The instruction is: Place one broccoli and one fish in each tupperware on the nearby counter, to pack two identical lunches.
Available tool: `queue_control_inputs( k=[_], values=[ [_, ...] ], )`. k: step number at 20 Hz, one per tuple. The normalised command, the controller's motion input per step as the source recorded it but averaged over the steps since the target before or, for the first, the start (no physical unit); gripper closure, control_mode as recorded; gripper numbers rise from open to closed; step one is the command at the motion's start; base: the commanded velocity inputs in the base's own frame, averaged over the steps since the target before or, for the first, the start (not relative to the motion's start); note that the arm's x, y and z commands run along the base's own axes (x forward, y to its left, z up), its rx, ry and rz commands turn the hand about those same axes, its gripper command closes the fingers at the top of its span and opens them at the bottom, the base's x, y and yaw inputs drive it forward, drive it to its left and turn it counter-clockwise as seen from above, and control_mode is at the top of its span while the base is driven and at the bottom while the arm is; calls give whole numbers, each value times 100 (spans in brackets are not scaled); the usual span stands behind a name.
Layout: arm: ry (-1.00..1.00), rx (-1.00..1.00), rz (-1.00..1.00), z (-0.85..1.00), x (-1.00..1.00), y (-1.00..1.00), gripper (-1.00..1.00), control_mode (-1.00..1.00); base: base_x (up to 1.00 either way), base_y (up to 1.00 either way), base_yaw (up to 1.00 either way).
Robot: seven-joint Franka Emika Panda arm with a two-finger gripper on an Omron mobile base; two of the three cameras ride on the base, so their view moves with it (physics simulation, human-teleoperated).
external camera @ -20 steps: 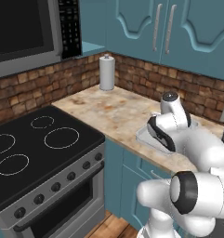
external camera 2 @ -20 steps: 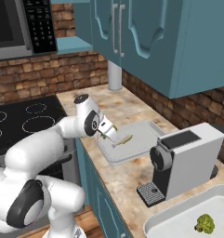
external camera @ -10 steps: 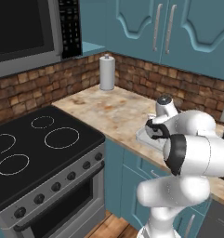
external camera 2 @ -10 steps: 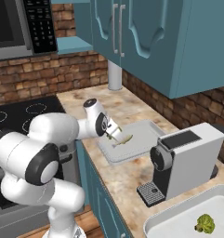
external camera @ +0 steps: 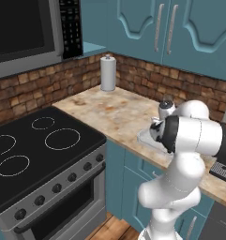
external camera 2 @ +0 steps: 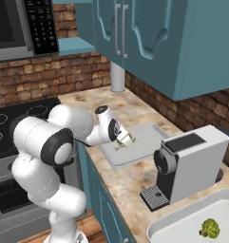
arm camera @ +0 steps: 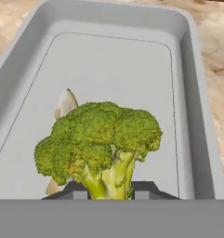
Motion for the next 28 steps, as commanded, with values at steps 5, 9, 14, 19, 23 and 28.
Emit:
queue_control_inputs(
  k=[5, 9, 14, 19, 23, 28],
  values=[
    [0, 0, -6, -29, 33, -28, 100, -100, 0, 0, 0],
    [0, 0, -6, -20, 41, -31, -100, -100, 0, 0, 0],
    [0, 0, -7, -3, 35, -18, -100, -100, 0, 0, 0],
    [0, -5, -2, 17, -8, 39, -100, -100, 0, 0, 0],
    [-2, -13, 0, 46, -65, 58, -100, -100, 0, 0, 0],
    [-9, -14, 0, 71, -81, 62, -100, -100, 0, 0, 0]
  ],
)
